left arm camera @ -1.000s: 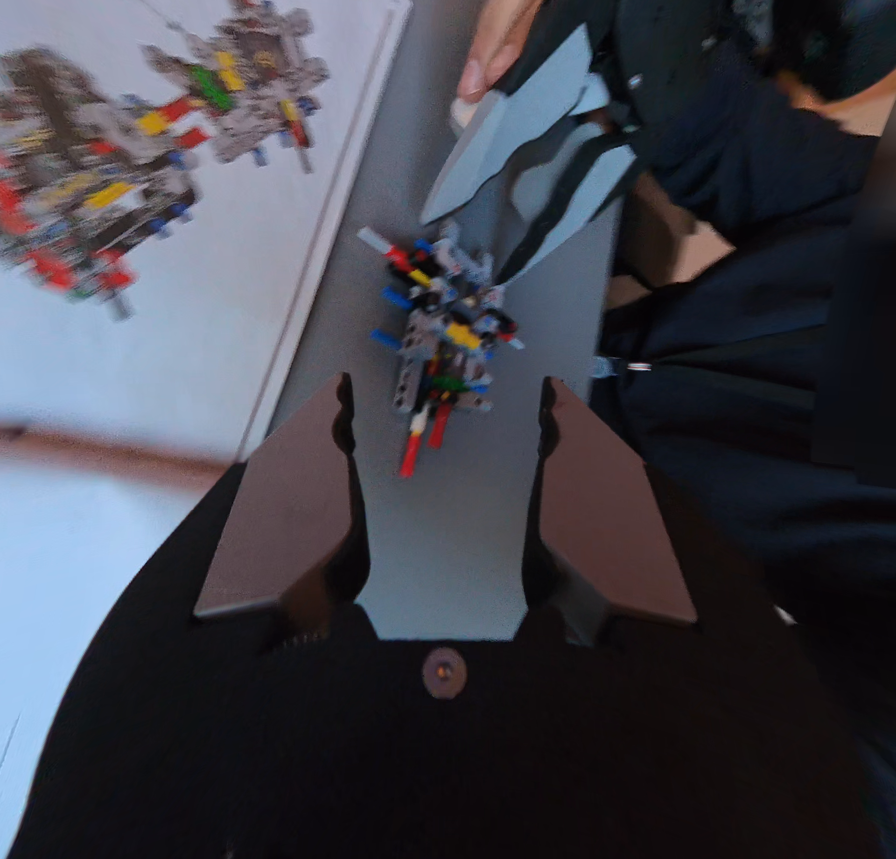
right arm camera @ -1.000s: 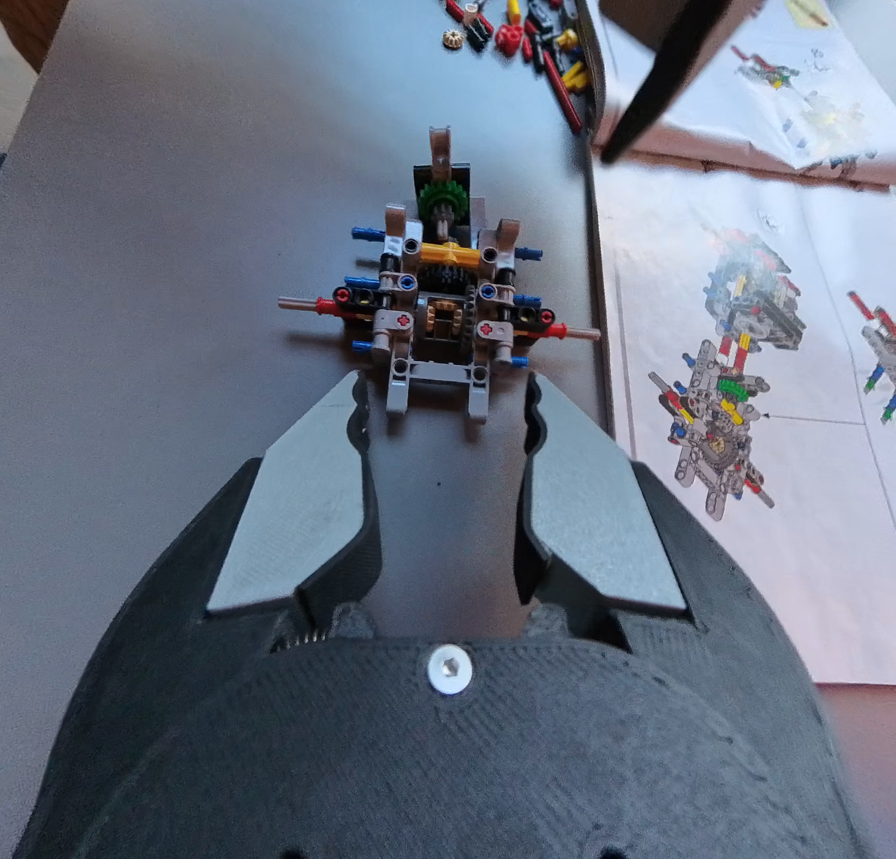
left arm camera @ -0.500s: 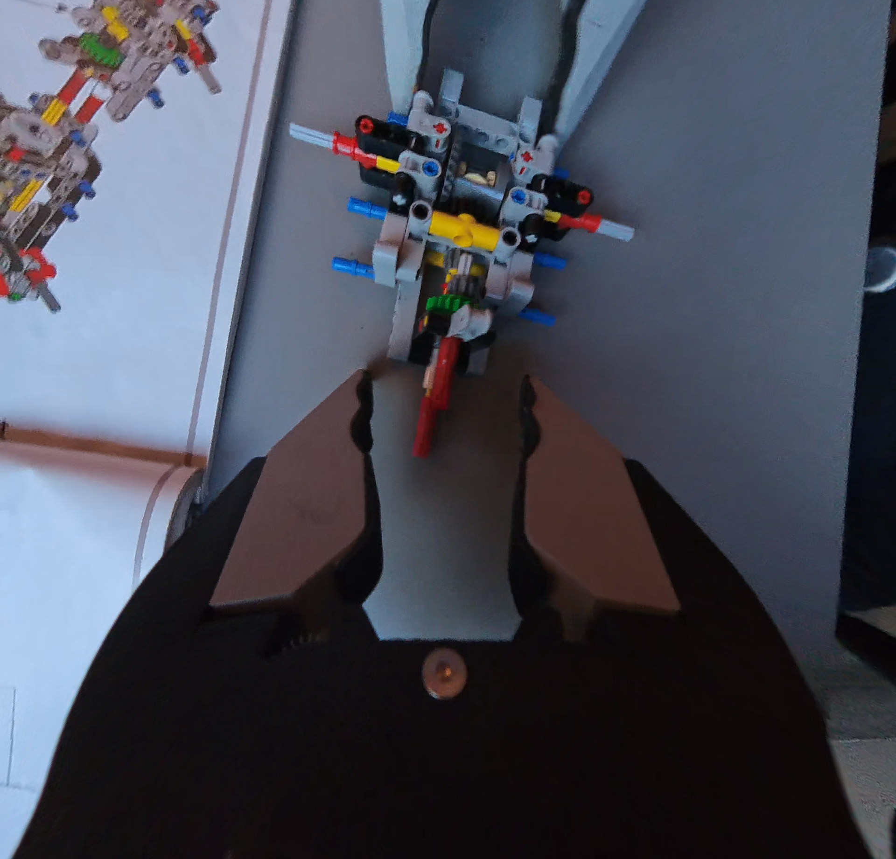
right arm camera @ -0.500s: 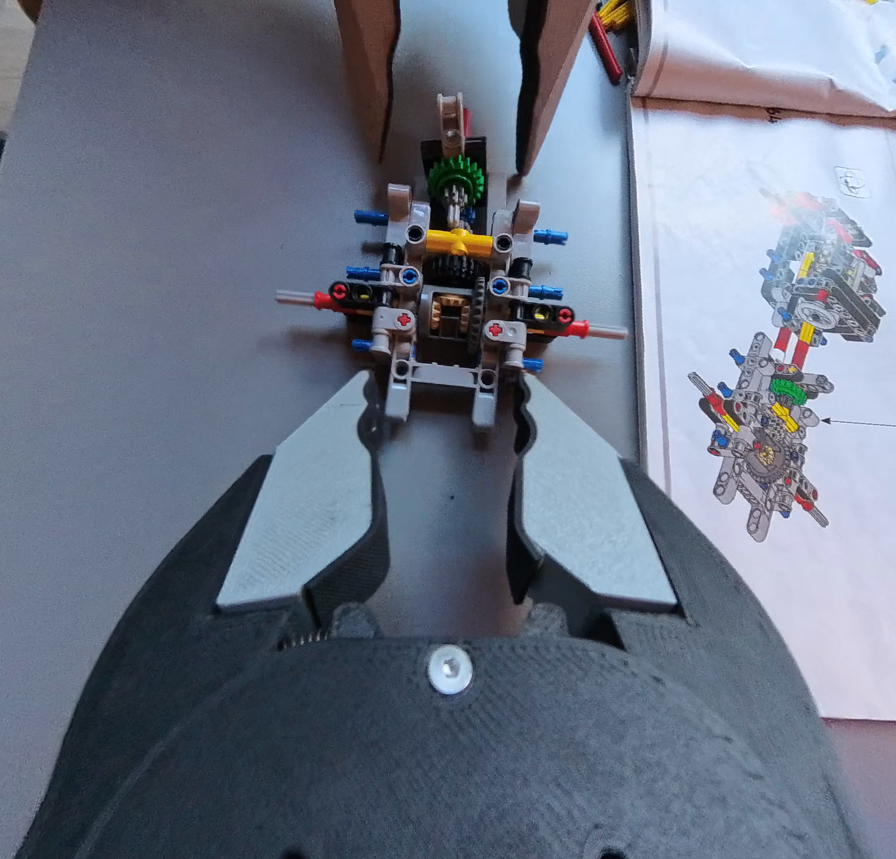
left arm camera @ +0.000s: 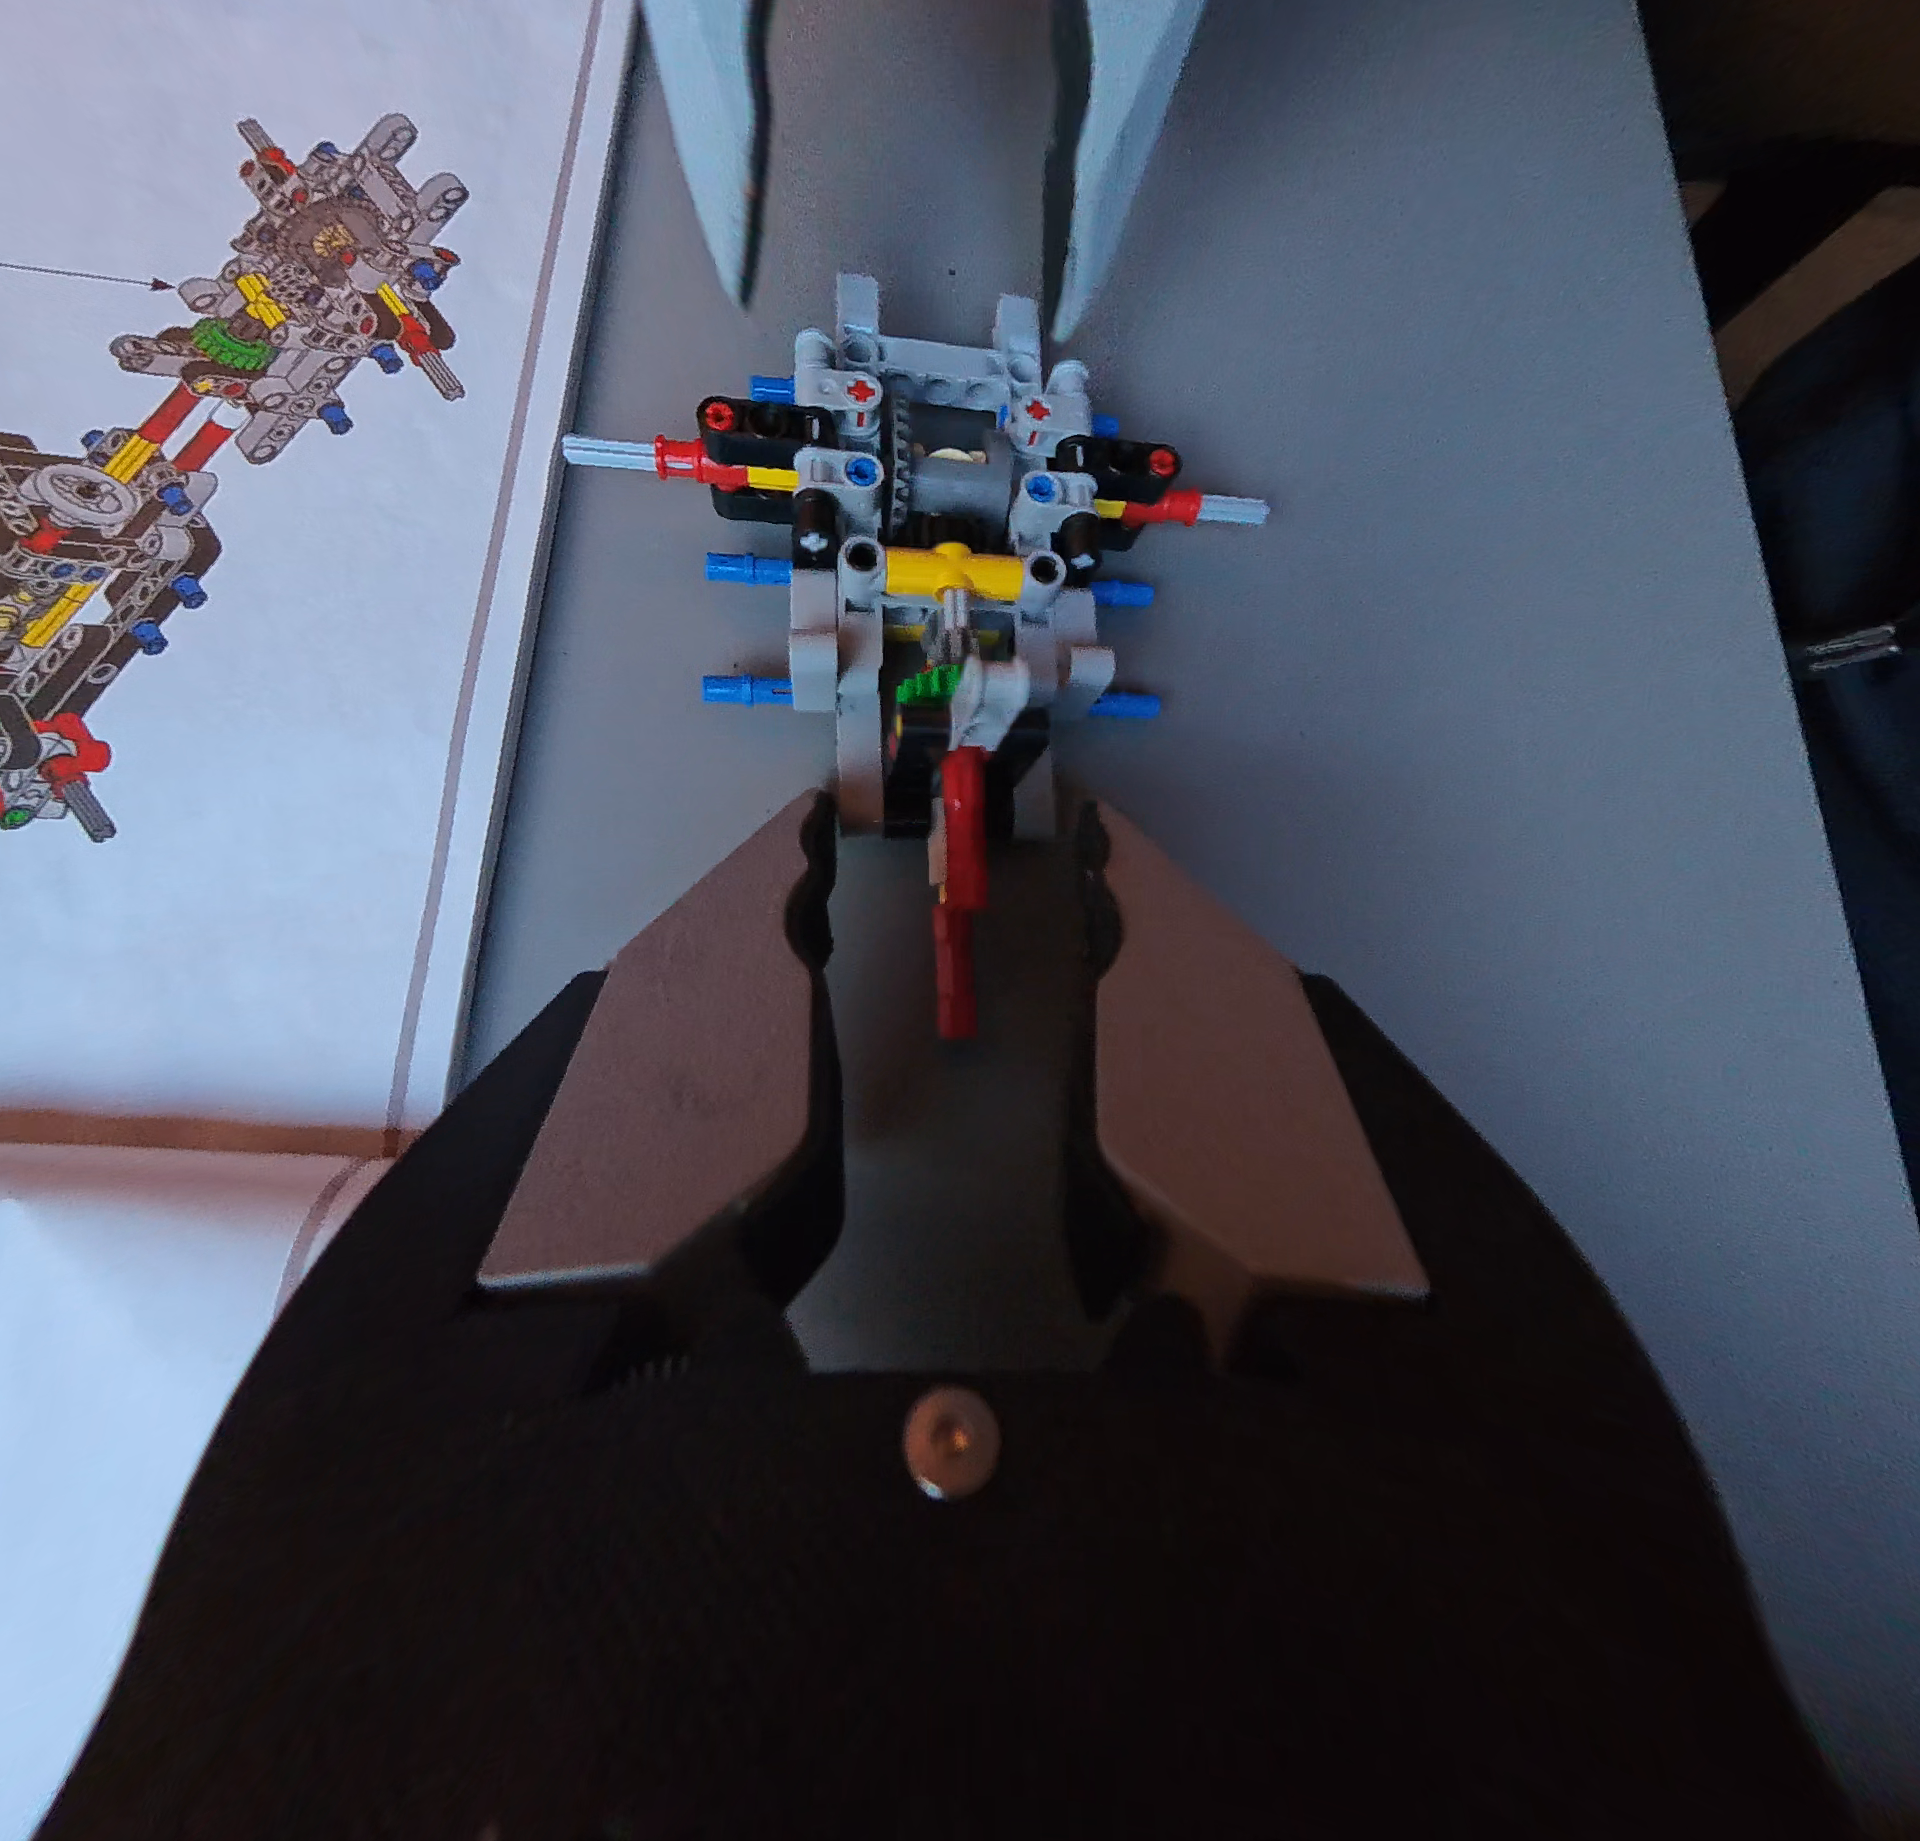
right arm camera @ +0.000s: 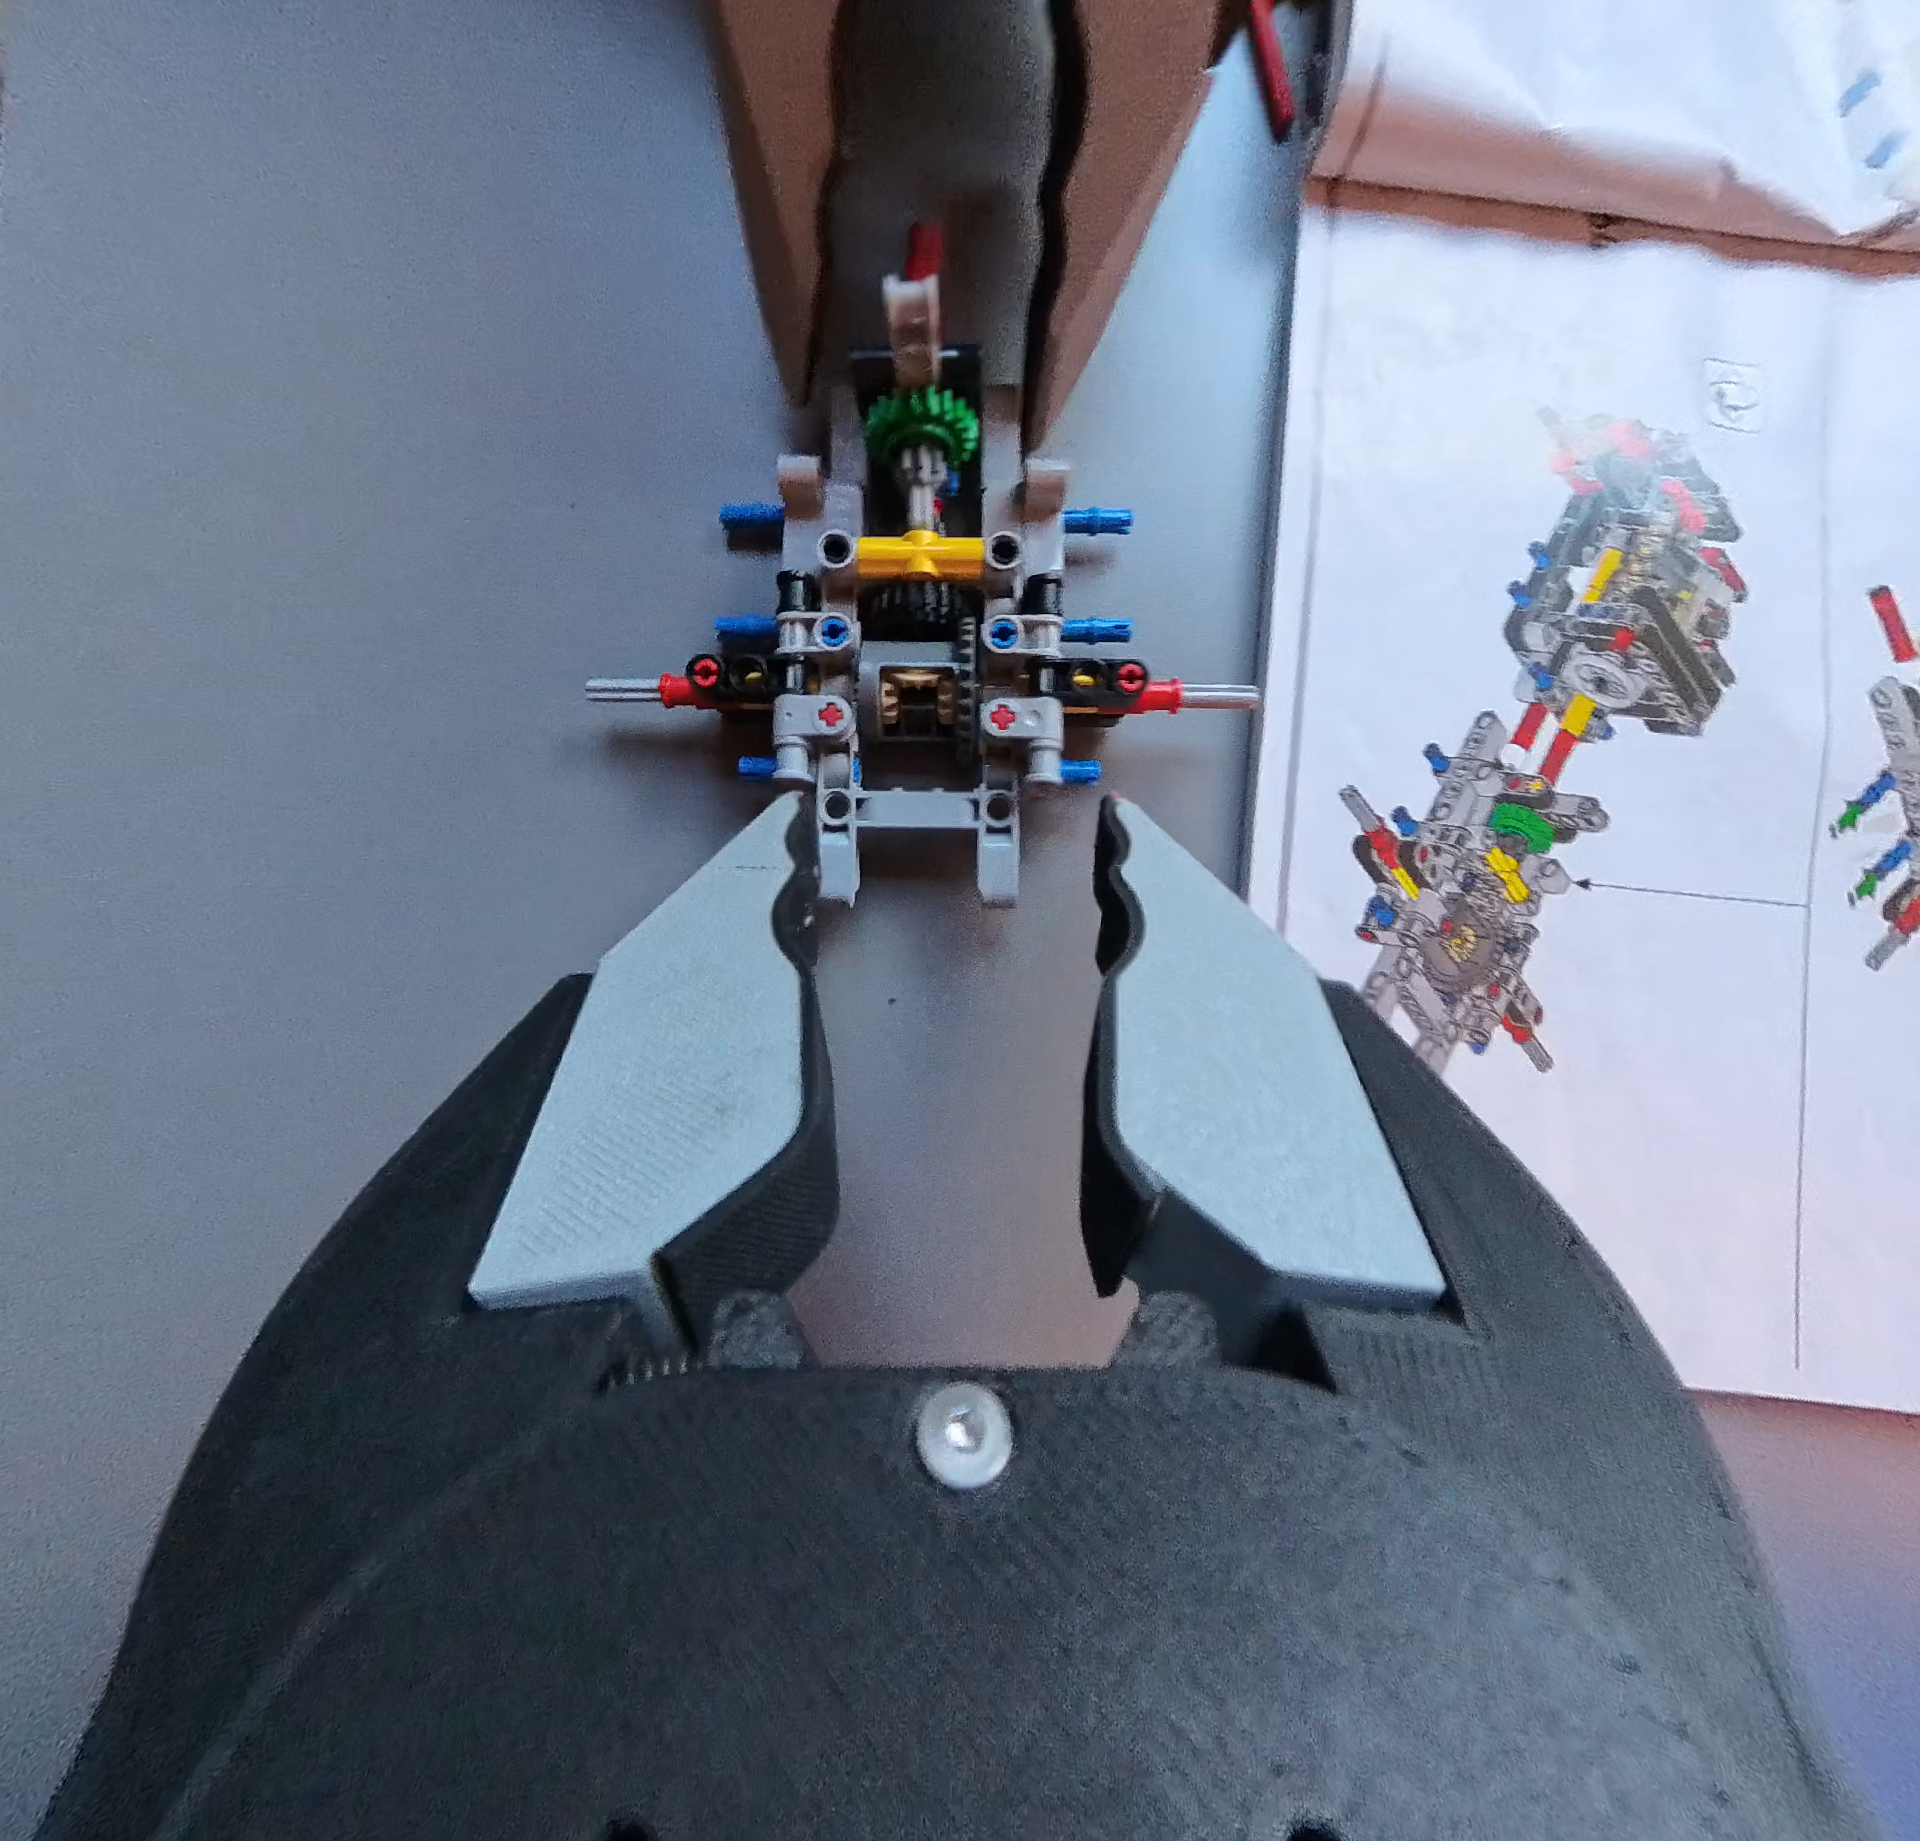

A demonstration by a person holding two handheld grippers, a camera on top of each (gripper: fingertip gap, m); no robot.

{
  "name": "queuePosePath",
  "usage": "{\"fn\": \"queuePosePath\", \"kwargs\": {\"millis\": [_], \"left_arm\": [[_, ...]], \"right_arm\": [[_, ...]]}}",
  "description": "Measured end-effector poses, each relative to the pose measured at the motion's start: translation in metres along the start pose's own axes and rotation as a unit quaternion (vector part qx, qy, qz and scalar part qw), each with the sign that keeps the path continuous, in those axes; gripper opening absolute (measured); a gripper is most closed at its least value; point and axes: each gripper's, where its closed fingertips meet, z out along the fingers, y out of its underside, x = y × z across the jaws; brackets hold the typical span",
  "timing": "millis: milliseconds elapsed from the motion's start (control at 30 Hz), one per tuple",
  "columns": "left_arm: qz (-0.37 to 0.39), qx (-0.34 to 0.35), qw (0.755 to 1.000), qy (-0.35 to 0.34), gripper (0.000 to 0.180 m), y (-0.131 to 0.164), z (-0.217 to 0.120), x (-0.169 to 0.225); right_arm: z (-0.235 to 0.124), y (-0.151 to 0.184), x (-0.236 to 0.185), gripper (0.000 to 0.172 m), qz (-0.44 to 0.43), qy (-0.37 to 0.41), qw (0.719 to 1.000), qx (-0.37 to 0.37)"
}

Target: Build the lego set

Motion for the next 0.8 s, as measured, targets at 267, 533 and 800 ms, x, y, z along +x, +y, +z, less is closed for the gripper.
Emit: {"fn": "queuePosePath", "kwargs": {"millis": [267, 533, 800], "left_arm": [[0.015, 0.007, 1.000, -0.014, 0.048, 0.001, 0.001, 0.004], [0.004, 0.017, 1.000, -0.022, 0.056, 0.001, 0.000, 0.001], [0.022, 0.015, 0.997, -0.068, 0.080, 0.009, -0.005, -0.014]], "right_arm": [[0.006, -0.019, 0.001, 0.052, 0.009, 0.031, 0.999, 0.035], [-0.027, -0.018, 0.025, 0.046, 0.038, 0.073, 0.982, 0.168], [-0.059, 0.000, 0.056, 0.045, 0.134, 0.186, 0.933, 0.276]]}}
